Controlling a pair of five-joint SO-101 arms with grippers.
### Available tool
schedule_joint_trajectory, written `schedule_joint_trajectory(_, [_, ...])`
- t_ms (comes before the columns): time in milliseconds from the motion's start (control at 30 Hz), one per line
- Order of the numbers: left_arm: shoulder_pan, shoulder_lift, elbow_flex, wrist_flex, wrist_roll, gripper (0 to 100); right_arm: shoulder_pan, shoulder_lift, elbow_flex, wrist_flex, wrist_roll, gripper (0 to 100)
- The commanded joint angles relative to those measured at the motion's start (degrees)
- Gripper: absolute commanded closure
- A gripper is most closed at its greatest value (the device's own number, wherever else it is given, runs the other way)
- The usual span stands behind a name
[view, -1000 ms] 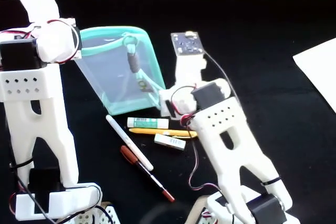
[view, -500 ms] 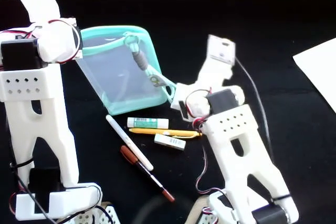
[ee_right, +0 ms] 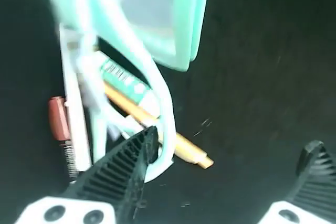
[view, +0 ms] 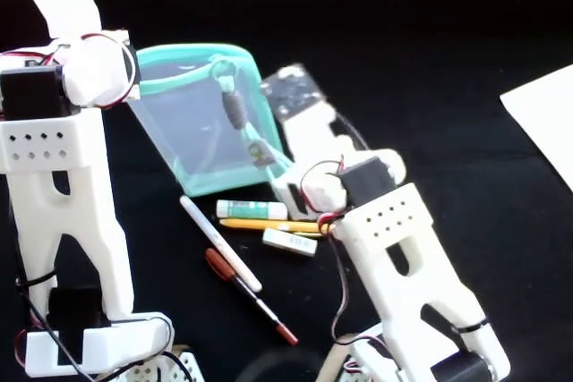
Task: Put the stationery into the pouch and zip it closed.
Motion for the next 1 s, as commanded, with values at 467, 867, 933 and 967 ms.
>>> schedule_joint_trajectory(467, [-0.31,-0.66,0.04,0.53,0.09,99,-1.10,-1.63,-15.69,19.91,9.05,59.5])
schedule_joint_trajectory(867, [-1.01,-0.57,-0.31,0.18,0.09,99,-5.23,-1.36,18.07,7.96,25.14,59.5])
schedule_joint_trajectory(933, [-1.10,-0.57,-0.31,0.09,0.09,99,-8.22,-1.01,19.30,6.29,27.60,59.5])
schedule_joint_trajectory(967, [-1.19,-0.48,-0.31,0.09,0.18,99,-9.19,-1.01,20.18,4.35,28.31,59.5])
